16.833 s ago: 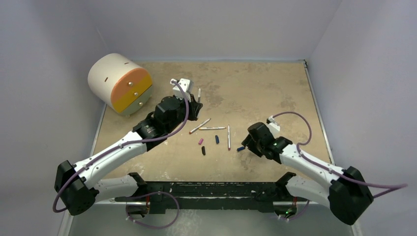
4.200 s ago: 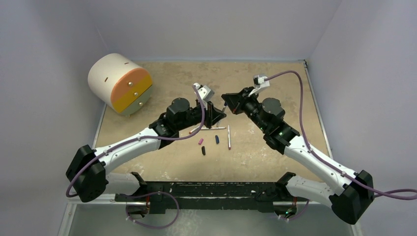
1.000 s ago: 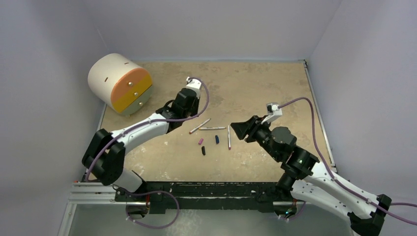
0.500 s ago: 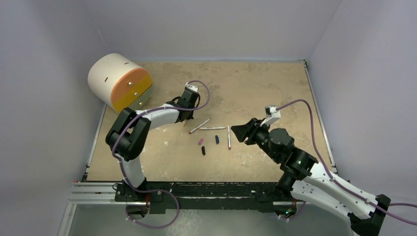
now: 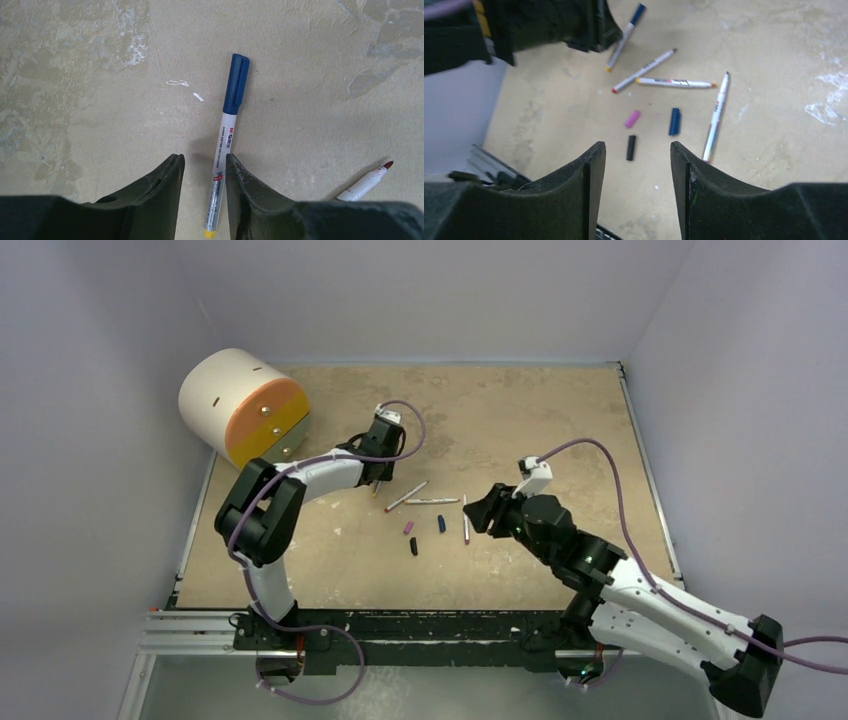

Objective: Insert the pens into the pen caps

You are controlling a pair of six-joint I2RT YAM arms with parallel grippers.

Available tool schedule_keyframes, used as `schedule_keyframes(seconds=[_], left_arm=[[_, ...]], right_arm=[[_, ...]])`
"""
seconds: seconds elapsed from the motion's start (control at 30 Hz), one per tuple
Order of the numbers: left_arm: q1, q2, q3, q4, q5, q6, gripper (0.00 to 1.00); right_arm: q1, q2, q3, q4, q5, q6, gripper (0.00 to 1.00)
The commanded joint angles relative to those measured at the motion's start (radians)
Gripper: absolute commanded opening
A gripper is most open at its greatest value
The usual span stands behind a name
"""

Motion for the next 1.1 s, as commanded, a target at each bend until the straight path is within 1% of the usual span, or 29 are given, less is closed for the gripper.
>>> schedule_keyframes(seconds=[0.0,0.13,0.23,0.33,0.43,0.57,0.73,0.83,1.0,1.07], left_arm=[[0.006,-0.106,0.04,0.026,0.004,-0.007,0.36],[0.006,-0.226,0.007,0.074,0.036,-0.018,0.36],[0.005,-0.342,-0.043,0.123,0.097,-0.025,0.35],[0.005,-0.46,-0.131,0.183,0.195,-0.065,0.34],[0.004,-0.582,-0.233,0.241,0.273,-0.109,0.34],[0.004,-0.687,-0.32,0.253,0.303,-0.135,0.34],[0.004,-0.742,-0.353,0.226,0.293,-0.13,0.34],[0.004,-0.743,-0.357,0.222,0.286,-0.127,0.34],[0.004,-0.736,-0.36,0.227,0.296,-0.127,0.34],[0.004,-0.737,-0.363,0.229,0.296,-0.128,0.34]], right_arm=[[0.0,0.125,0.041,-0.077,0.049,0.016,0.54],[-0.001,0.298,0.111,-0.154,0.099,0.006,0.56],[-0.009,0.42,0.168,-0.199,0.138,-0.006,0.5],[-0.034,0.501,0.195,-0.167,0.126,-0.045,0.49],[-0.071,0.569,0.21,-0.12,0.067,-0.086,0.49],[-0.087,0.653,0.224,-0.09,0.035,-0.111,0.49],[-0.088,0.728,0.225,-0.051,-0.004,-0.12,0.47],[-0.087,0.758,0.224,-0.04,-0.01,-0.115,0.44],[-0.087,0.792,0.202,-0.012,-0.025,-0.106,0.43],[-0.087,0.802,0.193,-0.001,-0.024,-0.103,0.41]])
